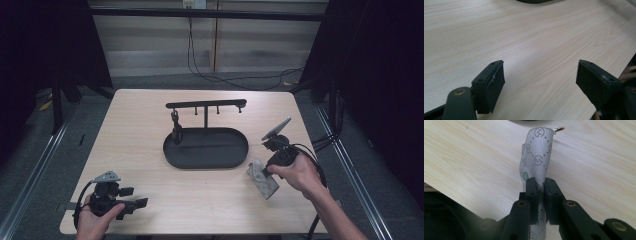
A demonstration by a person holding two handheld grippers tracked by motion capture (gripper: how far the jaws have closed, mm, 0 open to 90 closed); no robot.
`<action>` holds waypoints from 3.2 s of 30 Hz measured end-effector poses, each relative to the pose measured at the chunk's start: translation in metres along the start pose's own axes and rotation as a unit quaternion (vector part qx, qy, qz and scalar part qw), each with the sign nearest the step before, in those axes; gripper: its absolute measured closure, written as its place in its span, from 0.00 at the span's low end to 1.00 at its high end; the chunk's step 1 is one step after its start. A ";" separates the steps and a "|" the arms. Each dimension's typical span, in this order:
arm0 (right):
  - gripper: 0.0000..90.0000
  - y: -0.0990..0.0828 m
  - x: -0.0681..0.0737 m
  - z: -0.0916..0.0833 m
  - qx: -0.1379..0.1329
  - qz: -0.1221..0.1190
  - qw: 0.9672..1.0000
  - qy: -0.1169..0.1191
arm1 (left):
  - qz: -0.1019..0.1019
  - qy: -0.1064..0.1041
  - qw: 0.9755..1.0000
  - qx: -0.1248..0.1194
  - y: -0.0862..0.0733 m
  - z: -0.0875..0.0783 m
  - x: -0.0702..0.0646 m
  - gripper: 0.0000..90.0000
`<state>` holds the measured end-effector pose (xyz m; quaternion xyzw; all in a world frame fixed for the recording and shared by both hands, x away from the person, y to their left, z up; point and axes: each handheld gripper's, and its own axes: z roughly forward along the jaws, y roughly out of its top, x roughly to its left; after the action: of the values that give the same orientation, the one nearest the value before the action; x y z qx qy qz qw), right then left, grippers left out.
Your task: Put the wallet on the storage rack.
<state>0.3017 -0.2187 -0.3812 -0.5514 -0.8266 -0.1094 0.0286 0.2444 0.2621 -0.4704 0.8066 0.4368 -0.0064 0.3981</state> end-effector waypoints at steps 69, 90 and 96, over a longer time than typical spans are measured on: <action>0.93 0.090 0.003 -0.016 -0.018 0.017 0.999 -0.022 | 0.026 -0.002 1.000 -0.002 0.000 0.000 -0.006 0.24; 0.93 0.102 -0.011 0.006 -0.067 0.055 0.996 0.030 | 0.027 -0.009 1.000 0.003 0.001 -0.001 -0.004 0.25; 0.93 0.104 -0.017 0.024 -0.074 0.065 0.994 0.052 | 0.027 -0.008 1.000 0.003 0.001 0.000 -0.004 0.25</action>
<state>0.4058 -0.1905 -0.3915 -0.5984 -0.7758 -0.1964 0.0375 0.2429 0.2596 -0.4682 0.8190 0.4119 -0.0033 0.3993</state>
